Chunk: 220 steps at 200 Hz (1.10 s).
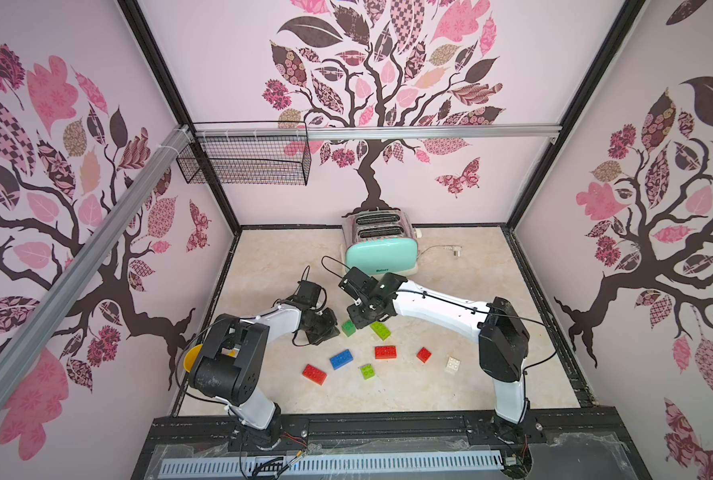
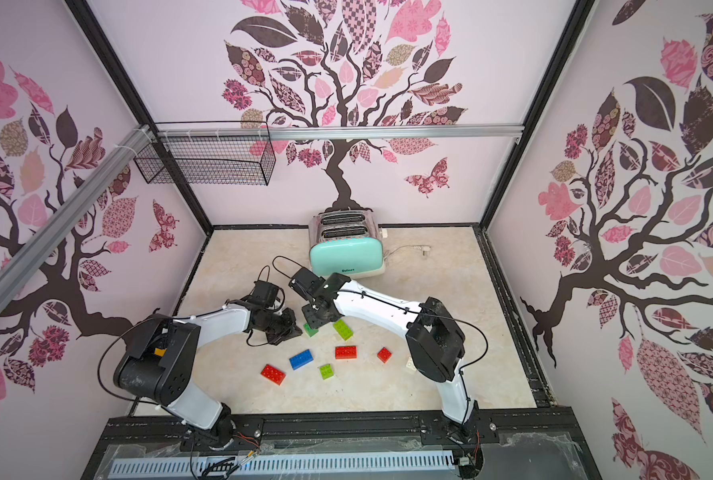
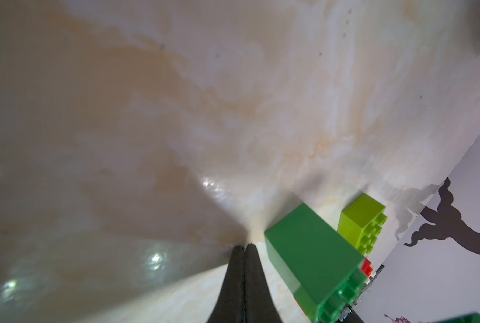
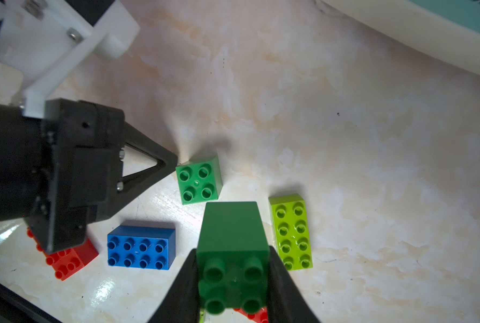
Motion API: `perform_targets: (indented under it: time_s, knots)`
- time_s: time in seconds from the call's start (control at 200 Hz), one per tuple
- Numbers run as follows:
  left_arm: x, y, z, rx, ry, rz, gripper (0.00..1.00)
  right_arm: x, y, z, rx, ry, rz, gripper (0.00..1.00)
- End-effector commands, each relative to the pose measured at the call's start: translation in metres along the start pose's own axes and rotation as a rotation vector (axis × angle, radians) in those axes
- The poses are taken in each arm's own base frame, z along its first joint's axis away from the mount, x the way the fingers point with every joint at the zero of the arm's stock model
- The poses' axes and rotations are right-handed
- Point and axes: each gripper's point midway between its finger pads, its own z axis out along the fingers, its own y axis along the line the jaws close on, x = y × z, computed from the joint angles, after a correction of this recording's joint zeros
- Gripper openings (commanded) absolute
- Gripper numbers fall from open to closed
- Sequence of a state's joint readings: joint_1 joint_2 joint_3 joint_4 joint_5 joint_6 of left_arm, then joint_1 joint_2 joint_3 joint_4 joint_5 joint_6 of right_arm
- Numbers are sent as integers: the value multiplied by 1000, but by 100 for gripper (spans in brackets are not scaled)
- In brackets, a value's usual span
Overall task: Assemble a spoon with lego
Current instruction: Adjust the lego brick at the center of the board, then assemble the lego brick with the lego brick.
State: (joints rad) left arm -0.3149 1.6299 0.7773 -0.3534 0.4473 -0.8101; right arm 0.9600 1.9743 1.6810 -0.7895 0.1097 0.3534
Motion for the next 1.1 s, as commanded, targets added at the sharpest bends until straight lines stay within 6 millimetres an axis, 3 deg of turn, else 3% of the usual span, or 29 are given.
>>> perform_targets:
  time_s: [0.0,0.295,0.545,1.095]
  knots:
    - [-8,-22,2,44,-17,31,0,-4,2,-3,3,9,-19,8]
    - [-6,-15,-5,11,-30,39,0,-10,0,5,64,55,23,8]
    - [2,12,-28,-23,-64,22,0,-13,13,10,105,93,152,7]
    - [6,4,-36,13,-62,47,0,1,15,34,148,147,162,5]
